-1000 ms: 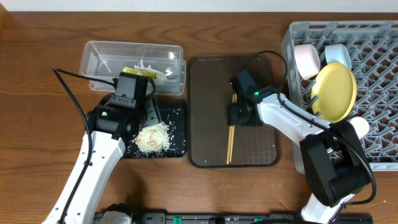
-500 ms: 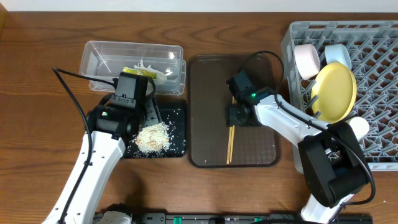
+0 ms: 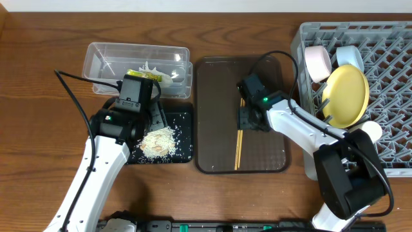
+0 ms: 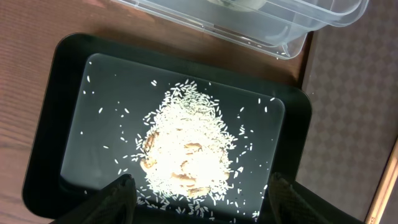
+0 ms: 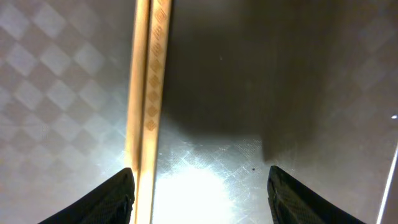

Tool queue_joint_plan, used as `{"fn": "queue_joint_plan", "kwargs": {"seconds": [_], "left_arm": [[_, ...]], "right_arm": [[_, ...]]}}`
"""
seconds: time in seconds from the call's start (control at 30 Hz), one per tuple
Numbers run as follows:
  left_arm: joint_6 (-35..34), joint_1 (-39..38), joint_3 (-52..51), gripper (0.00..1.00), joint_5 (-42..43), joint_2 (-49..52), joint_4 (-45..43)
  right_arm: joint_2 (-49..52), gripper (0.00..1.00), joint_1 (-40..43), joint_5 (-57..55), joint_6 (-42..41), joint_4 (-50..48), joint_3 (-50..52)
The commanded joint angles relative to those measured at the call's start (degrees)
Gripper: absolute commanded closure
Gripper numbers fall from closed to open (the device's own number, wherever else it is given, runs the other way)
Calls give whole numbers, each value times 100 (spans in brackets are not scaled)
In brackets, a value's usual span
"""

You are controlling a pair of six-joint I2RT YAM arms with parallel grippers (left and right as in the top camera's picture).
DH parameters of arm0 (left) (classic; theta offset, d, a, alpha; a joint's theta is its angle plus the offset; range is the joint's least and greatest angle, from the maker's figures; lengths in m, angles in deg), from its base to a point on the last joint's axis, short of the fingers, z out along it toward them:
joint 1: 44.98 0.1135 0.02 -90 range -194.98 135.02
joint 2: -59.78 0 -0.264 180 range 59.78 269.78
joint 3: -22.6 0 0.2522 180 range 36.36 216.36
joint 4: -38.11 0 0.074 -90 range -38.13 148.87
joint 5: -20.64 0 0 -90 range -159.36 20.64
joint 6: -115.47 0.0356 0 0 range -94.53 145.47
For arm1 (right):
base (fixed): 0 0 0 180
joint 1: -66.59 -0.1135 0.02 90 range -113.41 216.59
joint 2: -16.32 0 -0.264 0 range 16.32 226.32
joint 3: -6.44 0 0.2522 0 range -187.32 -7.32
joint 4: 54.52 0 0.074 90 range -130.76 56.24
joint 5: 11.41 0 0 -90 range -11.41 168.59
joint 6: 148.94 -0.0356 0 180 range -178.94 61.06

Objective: Sort waste into correct bins and load items into the dishwasher rack
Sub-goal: 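Reach the right gripper to the chopsticks on the brown tray and grasp one, then carry the chopstick right and drop it into the rack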

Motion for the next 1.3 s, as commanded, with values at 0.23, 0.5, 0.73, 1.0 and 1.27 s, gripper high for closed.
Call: {"fn": "queue_joint_plan", "kwargs": {"seconds": [0.23,0.5,0.73,1.0,1.27], "left_arm": [[-33,17,-13,29,-68,33,20],[-33,17,-13,29,-68,33,33],[-33,17,-13,29,-68,33,61],[-33,17,-13,29,-68,33,63],[-33,17,-13,29,-68,33,66]], "right_arm": [[-101,34,4,-37,-70,-442,675],[-103,41,28,-39,-63,-402,693],[-103,86,22,107,-63,-177,693],[-212,99,92,420,-59,-70,660],[-1322,99,894,413,1189,940,-116]]}}
